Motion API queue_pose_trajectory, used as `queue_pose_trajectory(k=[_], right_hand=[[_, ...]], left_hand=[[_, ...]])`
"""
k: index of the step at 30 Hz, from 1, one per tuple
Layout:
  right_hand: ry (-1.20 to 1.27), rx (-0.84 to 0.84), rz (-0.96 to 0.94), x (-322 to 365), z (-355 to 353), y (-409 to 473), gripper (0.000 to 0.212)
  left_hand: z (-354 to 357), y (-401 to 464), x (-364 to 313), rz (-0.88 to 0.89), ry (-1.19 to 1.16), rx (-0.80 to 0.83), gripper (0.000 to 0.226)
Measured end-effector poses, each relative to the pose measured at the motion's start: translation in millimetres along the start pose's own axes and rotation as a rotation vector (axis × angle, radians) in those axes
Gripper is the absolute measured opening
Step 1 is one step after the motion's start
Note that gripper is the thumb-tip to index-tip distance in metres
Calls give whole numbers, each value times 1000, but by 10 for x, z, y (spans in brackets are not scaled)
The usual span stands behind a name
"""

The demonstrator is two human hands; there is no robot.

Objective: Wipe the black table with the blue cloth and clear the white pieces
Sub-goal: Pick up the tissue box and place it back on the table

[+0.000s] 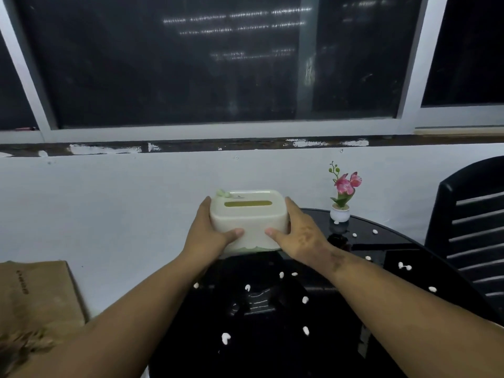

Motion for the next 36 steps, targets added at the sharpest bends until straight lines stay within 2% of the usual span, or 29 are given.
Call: queue_pose_trajectory(k=[6, 10, 15, 18, 21, 27, 32, 36], right_hand=[[-45, -58, 50, -257, -456, 369, 65], [-34, -96, 142, -639, -545, 613, 60], [-45, -136, 281, -1027, -470, 901, 76], [-39, -133, 319, -1182, -369, 1035, 85], [-34, -169, 315, -1269, -325, 1152, 85], [30, -235, 307, -1416, -328, 1259, 84], [29, -243, 290, -1417, -314, 1267, 84], [-49, -179, 335, -1339, -343, 1234, 85]], left_hand=[[580, 622, 28, -47, -49, 87, 64], [1017, 995, 149, -69, -54, 144, 68], [1364, 1321, 409, -114, -88, 184, 72], [1486, 1450, 581, -142, -82, 176, 66], [1561, 1533, 667, -126, -29, 147, 57], [1709, 1598, 620, -50, 64, 133, 59], [1726, 1617, 663, -68, 115, 151, 63], [1733, 1595, 643, -139, 177, 178, 82]])
Point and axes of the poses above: each hand's wrist, its own y-axis towards the middle knuckle, its own z-axis out of the palm, x = y × z, the point moved 7 cm from there along y, towards the middle knuckle, and after that the axes turned 2 degrees about y, right-handed, at the moved point
